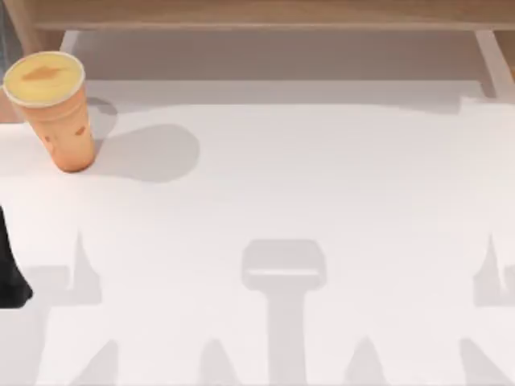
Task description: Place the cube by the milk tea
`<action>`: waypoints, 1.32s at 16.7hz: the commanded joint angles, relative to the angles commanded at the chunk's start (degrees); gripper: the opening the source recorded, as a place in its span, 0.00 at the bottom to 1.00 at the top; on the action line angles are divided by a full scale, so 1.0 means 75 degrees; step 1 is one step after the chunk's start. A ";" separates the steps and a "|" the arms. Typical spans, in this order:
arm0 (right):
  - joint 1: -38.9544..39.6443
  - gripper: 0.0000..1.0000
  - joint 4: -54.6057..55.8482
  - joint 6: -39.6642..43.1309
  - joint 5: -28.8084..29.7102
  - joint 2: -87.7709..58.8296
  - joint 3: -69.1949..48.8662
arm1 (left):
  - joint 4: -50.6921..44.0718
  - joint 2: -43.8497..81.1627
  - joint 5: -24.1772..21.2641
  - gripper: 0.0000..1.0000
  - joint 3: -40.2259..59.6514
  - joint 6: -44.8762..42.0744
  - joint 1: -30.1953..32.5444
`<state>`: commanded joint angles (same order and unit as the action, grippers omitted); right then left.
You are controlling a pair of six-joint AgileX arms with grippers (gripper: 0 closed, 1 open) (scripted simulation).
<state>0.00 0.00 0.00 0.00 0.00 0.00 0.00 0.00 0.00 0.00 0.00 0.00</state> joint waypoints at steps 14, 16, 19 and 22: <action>0.0000 1.00 0.0000 0.0000 0.0000 0.0000 0.0000 | 0.0447 0.5868 0.1852 1.00 0.5615 -0.0059 0.2007; 0.0000 1.00 0.0000 0.0000 0.0000 0.0000 0.0000 | 0.0551 0.7464 0.2304 1.00 0.7069 -0.0074 0.2491; 0.0000 1.00 0.0000 0.0000 0.0000 0.0000 0.0000 | 0.0696 0.9764 0.2951 1.00 0.9145 -0.0095 0.3182; 0.0000 1.00 0.0000 0.0000 0.0000 0.0000 0.0000 | 0.0821 1.1711 0.3514 1.00 1.0942 -0.0113 0.3781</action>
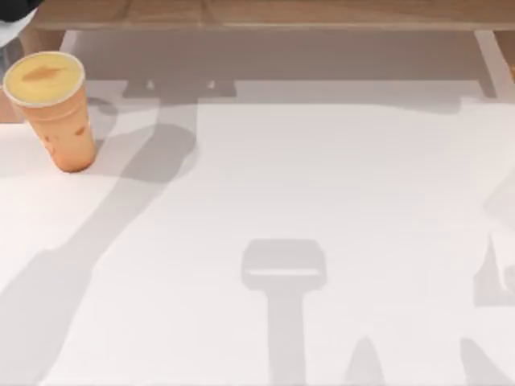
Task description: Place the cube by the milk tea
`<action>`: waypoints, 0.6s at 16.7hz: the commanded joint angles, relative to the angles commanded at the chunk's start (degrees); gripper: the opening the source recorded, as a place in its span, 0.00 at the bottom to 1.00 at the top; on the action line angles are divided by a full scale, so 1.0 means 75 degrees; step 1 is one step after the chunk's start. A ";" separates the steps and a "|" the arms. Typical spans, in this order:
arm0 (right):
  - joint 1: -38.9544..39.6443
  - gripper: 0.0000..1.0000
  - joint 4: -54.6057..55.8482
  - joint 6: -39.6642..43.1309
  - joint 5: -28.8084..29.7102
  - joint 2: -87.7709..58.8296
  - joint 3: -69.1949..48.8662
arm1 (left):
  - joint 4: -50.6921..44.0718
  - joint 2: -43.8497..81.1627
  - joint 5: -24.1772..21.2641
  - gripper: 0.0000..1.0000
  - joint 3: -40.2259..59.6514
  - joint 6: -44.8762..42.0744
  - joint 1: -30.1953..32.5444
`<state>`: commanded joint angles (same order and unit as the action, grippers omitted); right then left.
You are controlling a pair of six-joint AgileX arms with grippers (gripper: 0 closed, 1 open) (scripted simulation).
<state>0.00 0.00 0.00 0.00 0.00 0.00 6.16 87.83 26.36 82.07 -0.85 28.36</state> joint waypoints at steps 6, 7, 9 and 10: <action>0.0000 1.00 0.0000 0.0000 0.0000 0.0000 0.0000 | 0.0150 0.2169 0.0679 1.00 0.2037 -0.0022 0.0716; 0.0000 1.00 0.0000 0.0000 0.0000 0.0000 0.0000 | 0.0157 0.2270 0.0713 1.00 0.2134 -0.0023 0.0752; 0.0000 1.00 0.0000 0.0000 0.0000 0.0000 0.0000 | 0.0159 0.2297 0.0721 1.00 0.2160 -0.0024 0.0762; 0.0000 1.00 0.0000 0.0000 0.0000 0.0000 0.0000 | 0.0159 0.2297 0.0721 1.00 0.2160 -0.0024 0.0762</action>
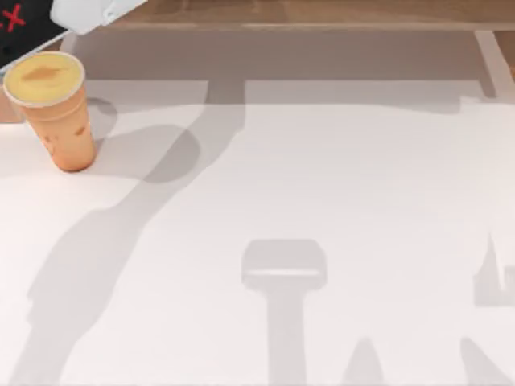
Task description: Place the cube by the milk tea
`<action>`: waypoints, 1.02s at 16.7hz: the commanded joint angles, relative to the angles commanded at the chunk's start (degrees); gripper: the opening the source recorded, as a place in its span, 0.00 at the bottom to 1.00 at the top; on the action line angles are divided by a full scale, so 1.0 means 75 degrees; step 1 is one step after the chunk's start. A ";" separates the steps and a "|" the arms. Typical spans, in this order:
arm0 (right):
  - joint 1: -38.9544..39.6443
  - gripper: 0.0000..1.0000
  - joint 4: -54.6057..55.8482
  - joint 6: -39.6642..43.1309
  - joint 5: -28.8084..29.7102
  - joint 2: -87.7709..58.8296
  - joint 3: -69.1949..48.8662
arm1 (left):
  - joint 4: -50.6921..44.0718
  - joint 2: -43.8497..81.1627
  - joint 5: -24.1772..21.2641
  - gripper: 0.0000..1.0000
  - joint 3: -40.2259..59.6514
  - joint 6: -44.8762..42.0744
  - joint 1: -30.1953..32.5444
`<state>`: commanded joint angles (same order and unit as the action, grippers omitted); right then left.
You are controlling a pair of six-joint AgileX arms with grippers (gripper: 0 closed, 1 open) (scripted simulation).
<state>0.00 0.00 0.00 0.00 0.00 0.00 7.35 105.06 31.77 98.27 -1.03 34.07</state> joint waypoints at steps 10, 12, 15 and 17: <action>0.0000 1.00 0.0000 0.0000 0.0000 0.0000 0.0000 | -0.0501 0.1276 -0.0388 1.00 0.1784 0.0012 -0.0369; 0.0000 1.00 0.0000 0.0000 0.0000 0.0000 0.0000 | -0.0642 0.1608 -0.0498 1.00 0.2251 0.0015 -0.0474; 0.0000 1.00 0.0000 0.0000 0.0000 0.0000 0.0000 | -0.0693 0.1733 -0.0541 1.00 0.2409 0.0017 -0.0515; 0.0000 1.00 0.0000 0.0000 0.0000 0.0000 0.0000 | -0.0693 0.1733 -0.0541 1.00 0.2409 0.0017 -0.0515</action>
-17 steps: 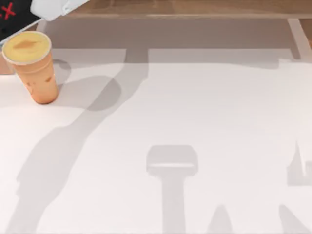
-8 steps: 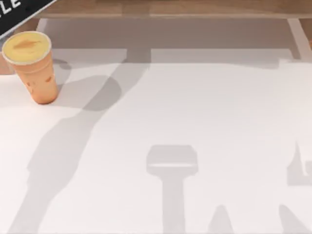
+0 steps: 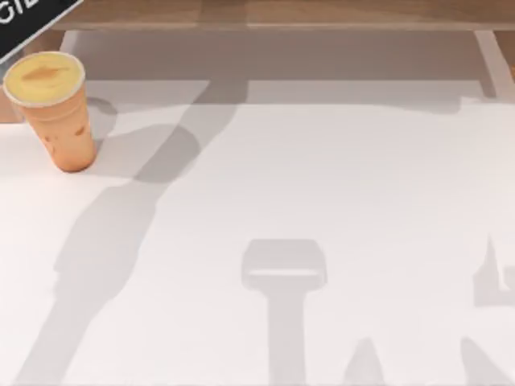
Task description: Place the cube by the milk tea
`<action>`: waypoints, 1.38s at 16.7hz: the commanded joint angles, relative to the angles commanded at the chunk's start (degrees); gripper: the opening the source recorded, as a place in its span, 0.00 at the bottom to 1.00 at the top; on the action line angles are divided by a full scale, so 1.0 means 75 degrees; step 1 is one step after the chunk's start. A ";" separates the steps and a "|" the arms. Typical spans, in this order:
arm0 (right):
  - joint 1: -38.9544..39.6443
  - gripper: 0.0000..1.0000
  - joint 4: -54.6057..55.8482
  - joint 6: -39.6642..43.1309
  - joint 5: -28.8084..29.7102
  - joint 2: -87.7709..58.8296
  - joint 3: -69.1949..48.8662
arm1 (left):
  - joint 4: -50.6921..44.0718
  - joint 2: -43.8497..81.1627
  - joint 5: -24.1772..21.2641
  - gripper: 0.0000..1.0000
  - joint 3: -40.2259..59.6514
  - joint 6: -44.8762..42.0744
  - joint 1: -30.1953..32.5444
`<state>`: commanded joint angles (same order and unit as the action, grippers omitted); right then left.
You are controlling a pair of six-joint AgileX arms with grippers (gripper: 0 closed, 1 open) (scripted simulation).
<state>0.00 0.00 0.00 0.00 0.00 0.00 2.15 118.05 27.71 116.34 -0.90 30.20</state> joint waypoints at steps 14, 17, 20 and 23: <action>0.0000 1.00 0.0000 0.0000 0.0000 0.0000 0.0000 | 0.0000 0.0000 0.0000 0.00 0.0000 0.0000 0.0000; 0.0000 1.00 0.0000 0.0000 0.0000 0.0000 0.0000 | 0.0000 0.0000 0.0000 0.00 0.0000 0.0000 0.0000; 0.0000 1.00 0.0000 0.0000 0.0000 0.0000 0.0000 | 0.0000 0.0000 0.0000 0.00 0.0000 0.0000 0.0000; 0.0000 1.00 0.0000 0.0000 0.0000 0.0000 0.0000 | -0.0012 -0.0011 0.0005 0.00 0.0031 -0.0013 0.0024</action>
<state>0.00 0.00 0.00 0.00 0.00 0.00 2.06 117.97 27.75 116.58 -0.99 30.38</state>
